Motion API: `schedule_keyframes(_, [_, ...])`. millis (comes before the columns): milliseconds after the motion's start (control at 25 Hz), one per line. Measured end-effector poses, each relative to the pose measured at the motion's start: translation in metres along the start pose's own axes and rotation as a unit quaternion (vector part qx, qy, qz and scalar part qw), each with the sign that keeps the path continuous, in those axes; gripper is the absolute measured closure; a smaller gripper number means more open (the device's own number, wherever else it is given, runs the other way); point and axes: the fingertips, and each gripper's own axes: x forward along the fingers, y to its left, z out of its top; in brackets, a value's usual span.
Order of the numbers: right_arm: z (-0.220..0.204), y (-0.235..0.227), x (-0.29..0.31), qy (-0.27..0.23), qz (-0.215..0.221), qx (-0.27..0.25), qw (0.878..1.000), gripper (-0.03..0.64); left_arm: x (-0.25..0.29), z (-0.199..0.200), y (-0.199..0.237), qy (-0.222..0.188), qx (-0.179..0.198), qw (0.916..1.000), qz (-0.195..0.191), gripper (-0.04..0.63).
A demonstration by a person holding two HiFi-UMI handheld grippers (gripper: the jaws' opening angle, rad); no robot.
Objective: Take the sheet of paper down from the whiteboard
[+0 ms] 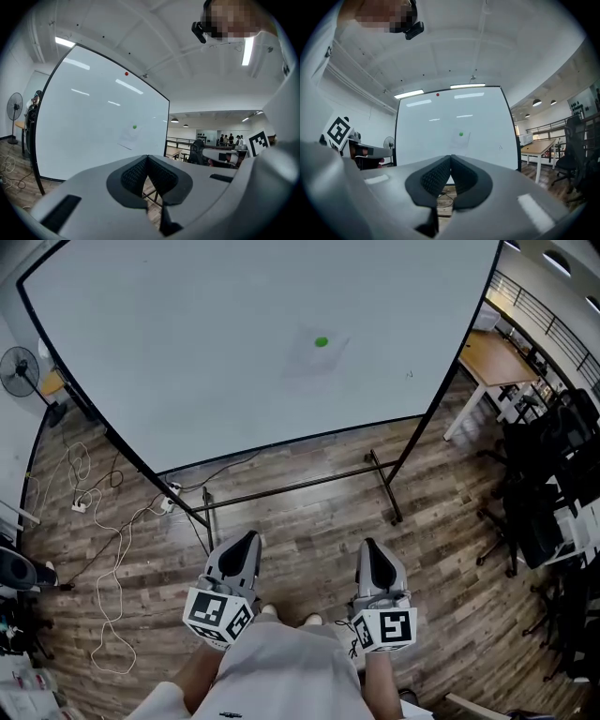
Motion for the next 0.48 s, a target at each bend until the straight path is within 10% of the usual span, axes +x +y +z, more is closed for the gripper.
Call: schedule_keyframes(480, [-0.003, -0.025, 0.008, -0.001, 0.032, -0.004, 0.999, 0.615, 0.019, -0.002, -0.021, -0.001, 0.003, 0.9998, 0.018, 0.588])
